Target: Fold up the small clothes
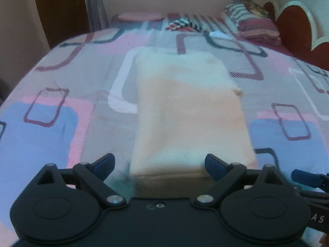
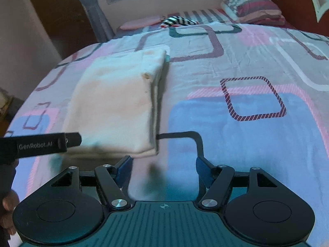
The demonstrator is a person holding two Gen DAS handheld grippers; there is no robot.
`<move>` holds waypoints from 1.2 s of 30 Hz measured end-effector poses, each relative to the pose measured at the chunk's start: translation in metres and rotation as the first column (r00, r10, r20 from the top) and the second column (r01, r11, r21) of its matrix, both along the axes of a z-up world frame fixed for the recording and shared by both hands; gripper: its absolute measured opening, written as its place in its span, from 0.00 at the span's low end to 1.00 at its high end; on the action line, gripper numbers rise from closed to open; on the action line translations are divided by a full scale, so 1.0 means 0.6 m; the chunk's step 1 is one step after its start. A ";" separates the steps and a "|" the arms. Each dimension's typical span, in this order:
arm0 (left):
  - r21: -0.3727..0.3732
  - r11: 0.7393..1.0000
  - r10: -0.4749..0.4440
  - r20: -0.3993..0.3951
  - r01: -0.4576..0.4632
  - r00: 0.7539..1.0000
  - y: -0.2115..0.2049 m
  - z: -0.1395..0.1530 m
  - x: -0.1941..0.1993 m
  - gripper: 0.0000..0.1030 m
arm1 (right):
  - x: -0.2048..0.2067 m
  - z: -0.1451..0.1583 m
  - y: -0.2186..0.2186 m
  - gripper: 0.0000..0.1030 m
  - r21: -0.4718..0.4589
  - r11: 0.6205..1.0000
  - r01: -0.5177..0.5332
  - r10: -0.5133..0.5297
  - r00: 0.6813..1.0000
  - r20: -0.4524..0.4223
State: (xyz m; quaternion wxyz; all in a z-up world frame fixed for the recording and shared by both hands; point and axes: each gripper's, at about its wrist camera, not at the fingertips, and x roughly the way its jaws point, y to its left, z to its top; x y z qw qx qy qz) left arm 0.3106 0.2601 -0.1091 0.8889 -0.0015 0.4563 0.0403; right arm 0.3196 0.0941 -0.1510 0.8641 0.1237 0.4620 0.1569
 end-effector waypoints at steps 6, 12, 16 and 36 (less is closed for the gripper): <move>0.016 1.000 -0.012 0.091 0.010 0.996 -0.020 0.081 -0.090 0.91 | -0.077 0.082 -0.024 0.68 0.030 0.997 -0.071 0.068 0.993 0.098; 0.030 0.999 0.015 0.161 -0.020 0.987 -0.042 0.157 -0.209 0.93 | -0.199 0.196 -0.053 0.90 -0.018 0.997 -0.072 0.074 0.951 0.302; 0.016 0.999 0.041 0.195 -0.045 0.980 -0.055 0.204 -0.295 0.97 | -0.288 0.258 -0.075 1.00 -0.055 0.998 0.028 -0.003 0.910 0.415; -0.001 0.992 0.117 0.310 -0.123 0.943 -0.083 0.301 -0.511 0.99 | -0.479 0.317 -0.136 1.00 -0.062 0.990 0.123 -0.075 0.860 0.504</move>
